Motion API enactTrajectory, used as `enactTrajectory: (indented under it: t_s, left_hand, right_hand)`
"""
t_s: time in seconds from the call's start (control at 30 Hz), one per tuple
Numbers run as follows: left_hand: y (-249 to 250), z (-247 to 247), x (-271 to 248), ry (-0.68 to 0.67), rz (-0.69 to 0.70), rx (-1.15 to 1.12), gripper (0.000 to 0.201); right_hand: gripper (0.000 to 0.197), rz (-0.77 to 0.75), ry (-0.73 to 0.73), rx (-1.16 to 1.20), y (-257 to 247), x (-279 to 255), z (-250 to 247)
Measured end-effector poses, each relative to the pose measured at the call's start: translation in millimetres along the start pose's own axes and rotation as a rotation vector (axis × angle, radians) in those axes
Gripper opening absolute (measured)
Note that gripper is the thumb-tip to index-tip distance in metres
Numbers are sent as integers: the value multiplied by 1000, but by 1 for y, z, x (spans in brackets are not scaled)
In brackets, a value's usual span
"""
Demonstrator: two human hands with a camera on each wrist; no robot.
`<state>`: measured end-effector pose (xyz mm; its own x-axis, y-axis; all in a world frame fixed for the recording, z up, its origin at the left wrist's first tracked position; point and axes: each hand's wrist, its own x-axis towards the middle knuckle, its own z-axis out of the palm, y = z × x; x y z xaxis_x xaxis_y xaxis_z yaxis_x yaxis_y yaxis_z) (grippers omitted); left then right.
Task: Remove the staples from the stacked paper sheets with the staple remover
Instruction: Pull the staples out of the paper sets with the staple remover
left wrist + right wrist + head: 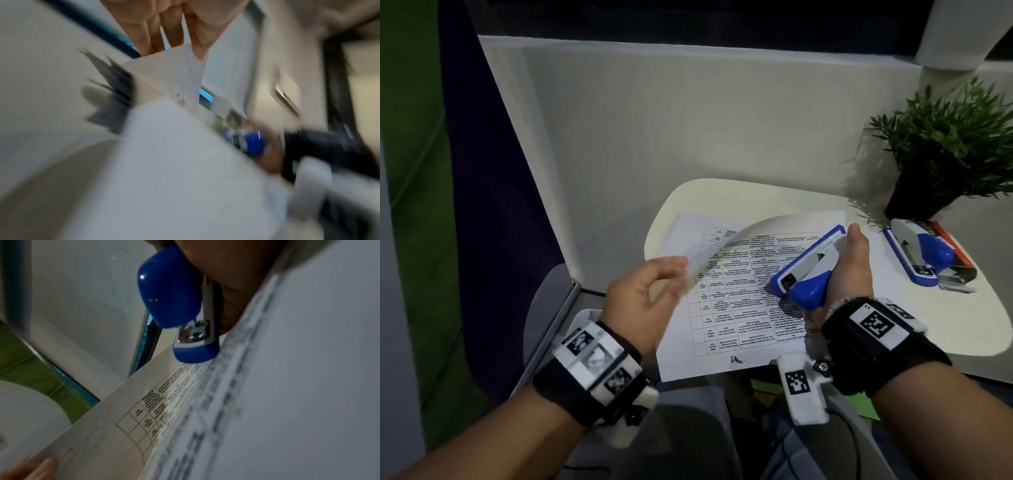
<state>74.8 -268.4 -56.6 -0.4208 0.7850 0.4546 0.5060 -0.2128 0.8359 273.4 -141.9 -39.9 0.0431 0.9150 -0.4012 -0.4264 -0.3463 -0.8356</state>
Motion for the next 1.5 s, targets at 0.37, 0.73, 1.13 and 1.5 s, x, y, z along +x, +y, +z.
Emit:
enactTrajectory:
  t_s: [0.37, 0.73, 1.13, 1.5]
  left_hand:
    - [36, -3, 16, 191, -138, -225, 26]
    - [47, 4, 12, 183, -50, -244, 30]
    - [50, 4, 6, 87, -8, -235, 23]
    - [22, -10, 29, 122, -269, 34, 26]
  right_hand:
    - [104, -592, -401, -227, -37, -66, 68]
    - [28, -659, -490, -304, -19, -69, 91]
    - [58, -735, -476, -272, -14, -67, 95]
    - [45, -514, -157, 12, -38, -44, 81]
